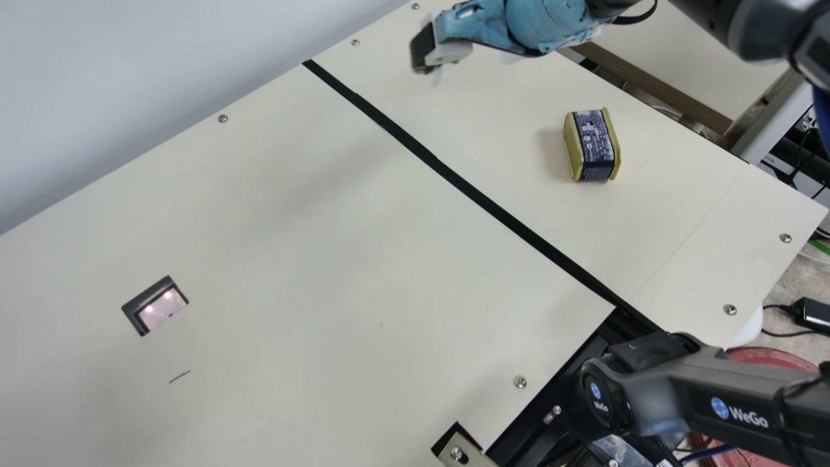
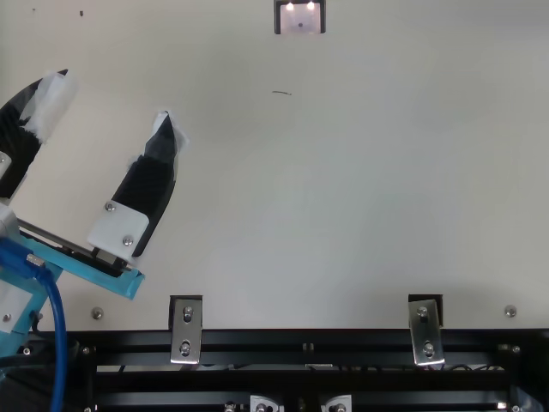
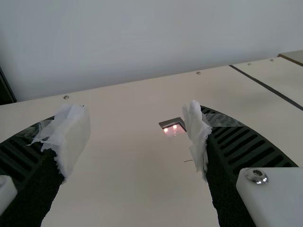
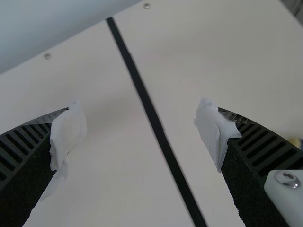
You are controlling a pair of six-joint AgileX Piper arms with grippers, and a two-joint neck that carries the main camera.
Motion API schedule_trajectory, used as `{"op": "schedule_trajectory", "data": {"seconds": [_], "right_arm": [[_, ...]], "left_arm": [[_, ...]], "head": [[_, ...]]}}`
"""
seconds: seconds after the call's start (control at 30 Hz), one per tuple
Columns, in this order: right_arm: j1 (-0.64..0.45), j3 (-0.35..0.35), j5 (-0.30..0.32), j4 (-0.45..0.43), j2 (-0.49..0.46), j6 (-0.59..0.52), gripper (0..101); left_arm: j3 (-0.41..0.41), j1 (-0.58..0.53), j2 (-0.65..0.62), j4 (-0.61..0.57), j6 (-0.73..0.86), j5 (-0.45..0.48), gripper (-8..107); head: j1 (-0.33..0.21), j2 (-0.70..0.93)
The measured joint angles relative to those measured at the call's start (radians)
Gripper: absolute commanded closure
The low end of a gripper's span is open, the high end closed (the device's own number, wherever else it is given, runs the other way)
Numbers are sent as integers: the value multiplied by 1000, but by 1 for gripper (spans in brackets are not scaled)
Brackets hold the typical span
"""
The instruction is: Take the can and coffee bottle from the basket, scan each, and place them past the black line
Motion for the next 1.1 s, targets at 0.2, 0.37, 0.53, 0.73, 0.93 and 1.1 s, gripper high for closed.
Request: {"op": "schedule_trajectory", "data": {"seconds": [0.2,0.37,0.53,0.73,0.93,1.1], "right_arm": [[46,6,96,187,-76,8,0],[79,19,191,329,-137,30,0],[98,27,285,456,-187,59,0],[98,46,384,590,-241,87,0],[124,78,433,627,-322,118,0],[132,80,437,610,-349,125,0]], "left_arm": [[0,0,0,0,0,0,9],[0,0,0,0,0,0,9],[0,0,0,0,0,0,9],[0,0,0,0,0,0,9],[0,0,0,0,0,0,9],[0,0,0,0,0,0,9]], "head": [[0,0],[0,0],[0,0],[0,0],[0,0],[5,5]]}}
